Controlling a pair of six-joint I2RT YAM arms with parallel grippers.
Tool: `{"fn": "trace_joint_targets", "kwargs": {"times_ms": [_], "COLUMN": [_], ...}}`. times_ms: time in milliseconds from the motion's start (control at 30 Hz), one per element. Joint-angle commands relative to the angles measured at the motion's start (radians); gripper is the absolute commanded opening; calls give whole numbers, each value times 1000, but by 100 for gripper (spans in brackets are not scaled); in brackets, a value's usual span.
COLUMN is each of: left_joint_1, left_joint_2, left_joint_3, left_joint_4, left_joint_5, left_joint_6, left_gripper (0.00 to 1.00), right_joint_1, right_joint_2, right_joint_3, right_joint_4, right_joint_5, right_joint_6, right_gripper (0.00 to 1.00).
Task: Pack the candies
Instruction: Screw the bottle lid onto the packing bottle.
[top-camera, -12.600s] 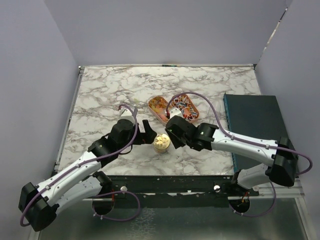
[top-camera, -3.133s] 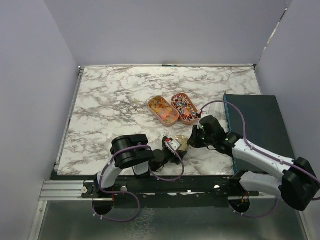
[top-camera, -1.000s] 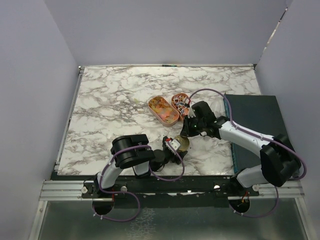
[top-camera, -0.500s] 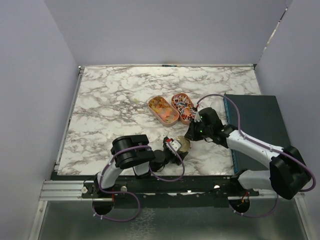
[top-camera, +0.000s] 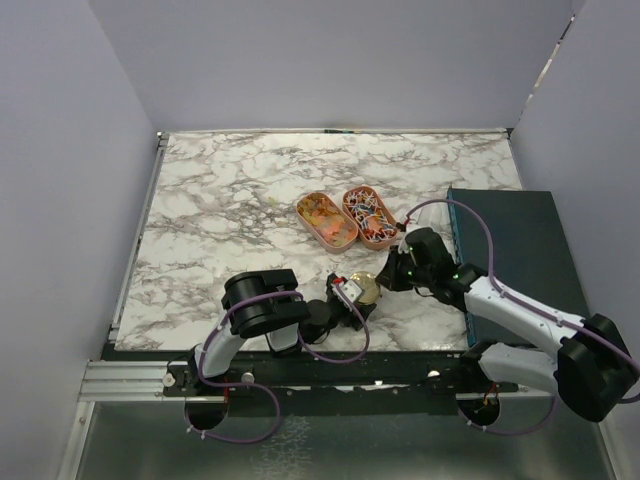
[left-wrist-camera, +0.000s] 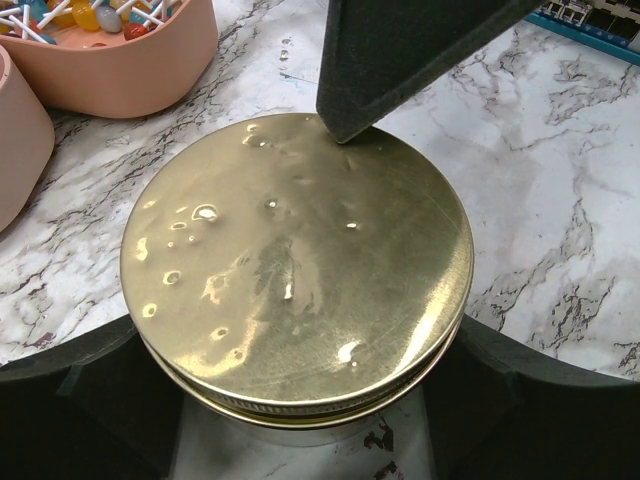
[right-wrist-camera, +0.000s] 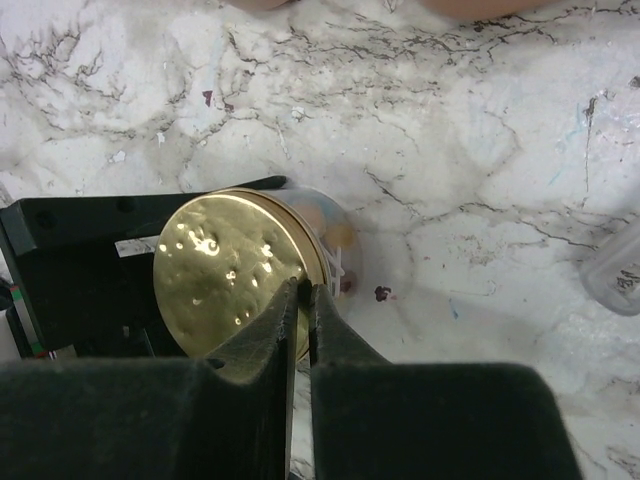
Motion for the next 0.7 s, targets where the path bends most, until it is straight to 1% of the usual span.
{"fn": "trace_joint_targets", "kwargs": {"times_ms": [0, 467, 667], "left_joint_1": [18, 27, 31], "left_joint_2": [121, 99, 94], "left_joint_3": [-63, -30, -29], "left_joint_4": [225, 148, 138], "left_joint_5": [33, 35, 34], "left_joint_6": [-161, -158, -155], "left_gripper": [40, 40, 40], "right_joint_1": [65, 178, 191], "right_joint_2": [-20, -104, -152], "right_joint_3": [-60, -66, -17], "right_joint_4": [-158, -202, -285], "right_joint_5": [-115, -59, 24], "right_joint_6": [74, 168, 165], "right_gripper": [6, 4, 3]}}
